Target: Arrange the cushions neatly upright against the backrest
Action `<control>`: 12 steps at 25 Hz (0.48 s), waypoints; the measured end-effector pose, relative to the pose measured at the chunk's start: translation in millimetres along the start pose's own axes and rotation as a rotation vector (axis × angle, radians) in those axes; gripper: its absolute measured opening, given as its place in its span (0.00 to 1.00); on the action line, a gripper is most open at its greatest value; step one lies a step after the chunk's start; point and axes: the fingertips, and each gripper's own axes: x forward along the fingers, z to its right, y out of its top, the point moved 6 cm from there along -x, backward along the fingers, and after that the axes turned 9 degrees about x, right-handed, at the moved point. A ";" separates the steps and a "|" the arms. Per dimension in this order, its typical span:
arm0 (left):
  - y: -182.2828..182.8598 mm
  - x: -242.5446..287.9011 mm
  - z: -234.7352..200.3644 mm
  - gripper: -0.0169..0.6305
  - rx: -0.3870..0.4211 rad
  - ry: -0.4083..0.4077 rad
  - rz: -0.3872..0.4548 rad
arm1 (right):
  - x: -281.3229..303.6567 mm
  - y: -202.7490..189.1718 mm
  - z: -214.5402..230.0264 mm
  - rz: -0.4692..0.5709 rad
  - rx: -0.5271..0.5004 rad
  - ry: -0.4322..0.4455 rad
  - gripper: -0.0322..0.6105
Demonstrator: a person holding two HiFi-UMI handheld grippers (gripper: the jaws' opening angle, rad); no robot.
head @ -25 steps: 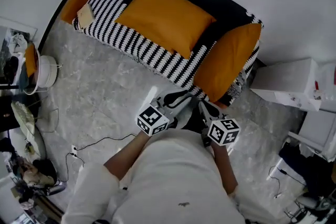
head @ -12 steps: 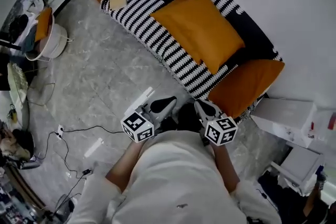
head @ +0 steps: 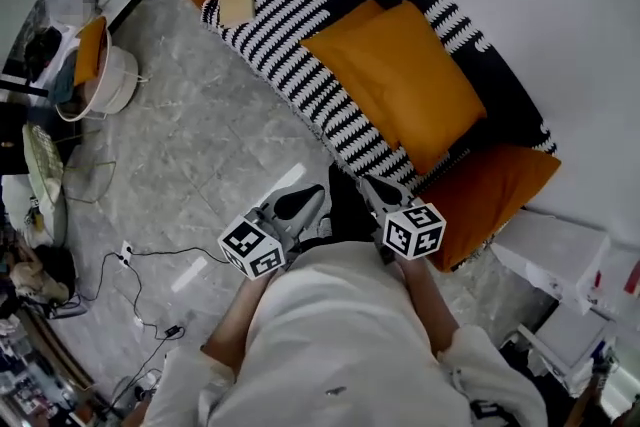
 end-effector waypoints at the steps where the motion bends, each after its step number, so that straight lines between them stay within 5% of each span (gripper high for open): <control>1: 9.9 8.4 -12.3 0.05 0.002 0.011 -0.005 | 11.3 17.2 5.5 0.006 0.006 0.006 0.06; 7: 87.7 81.3 -65.0 0.05 0.083 -0.004 -0.040 | 66.1 128.2 48.5 0.065 0.038 0.015 0.06; 12: 112.3 131.0 -99.1 0.05 0.100 0.022 -0.075 | 98.3 164.2 89.2 0.032 -0.009 -0.054 0.06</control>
